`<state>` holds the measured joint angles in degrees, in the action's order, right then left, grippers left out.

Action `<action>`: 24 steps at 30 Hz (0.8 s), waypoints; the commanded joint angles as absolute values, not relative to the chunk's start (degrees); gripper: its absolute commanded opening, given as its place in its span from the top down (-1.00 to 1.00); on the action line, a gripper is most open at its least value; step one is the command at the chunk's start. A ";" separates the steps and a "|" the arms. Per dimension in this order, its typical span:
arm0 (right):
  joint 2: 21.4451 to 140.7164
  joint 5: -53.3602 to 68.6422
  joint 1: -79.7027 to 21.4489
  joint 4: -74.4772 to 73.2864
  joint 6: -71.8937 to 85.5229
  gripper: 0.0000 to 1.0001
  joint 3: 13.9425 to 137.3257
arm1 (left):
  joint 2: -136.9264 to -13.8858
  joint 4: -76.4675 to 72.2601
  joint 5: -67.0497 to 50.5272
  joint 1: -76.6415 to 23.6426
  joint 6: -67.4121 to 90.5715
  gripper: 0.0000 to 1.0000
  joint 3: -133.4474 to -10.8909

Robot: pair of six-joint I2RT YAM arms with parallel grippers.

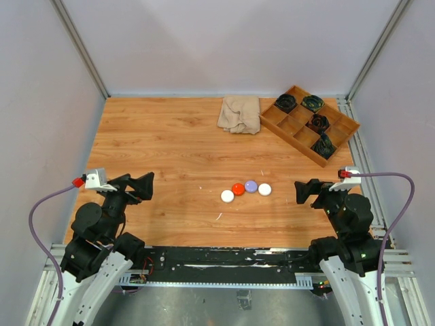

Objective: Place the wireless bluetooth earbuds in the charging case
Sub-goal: Reset both arms

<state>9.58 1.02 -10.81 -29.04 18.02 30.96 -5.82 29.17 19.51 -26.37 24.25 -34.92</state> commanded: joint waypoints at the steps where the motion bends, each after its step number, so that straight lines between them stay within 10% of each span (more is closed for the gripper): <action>1: 8.64 1.09 -10.14 -29.11 18.65 -0.97 30.58 | -5.48 27.41 18.78 -26.02 23.20 -0.98 -34.46; 24: 8.17 4.79 -10.13 -28.73 18.65 -0.97 31.32 | -5.27 26.12 15.21 -26.02 22.18 -0.99 -33.94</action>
<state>8.88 3.42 -10.81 -29.02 18.02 30.96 -5.82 28.23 16.56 -26.37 23.16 -34.52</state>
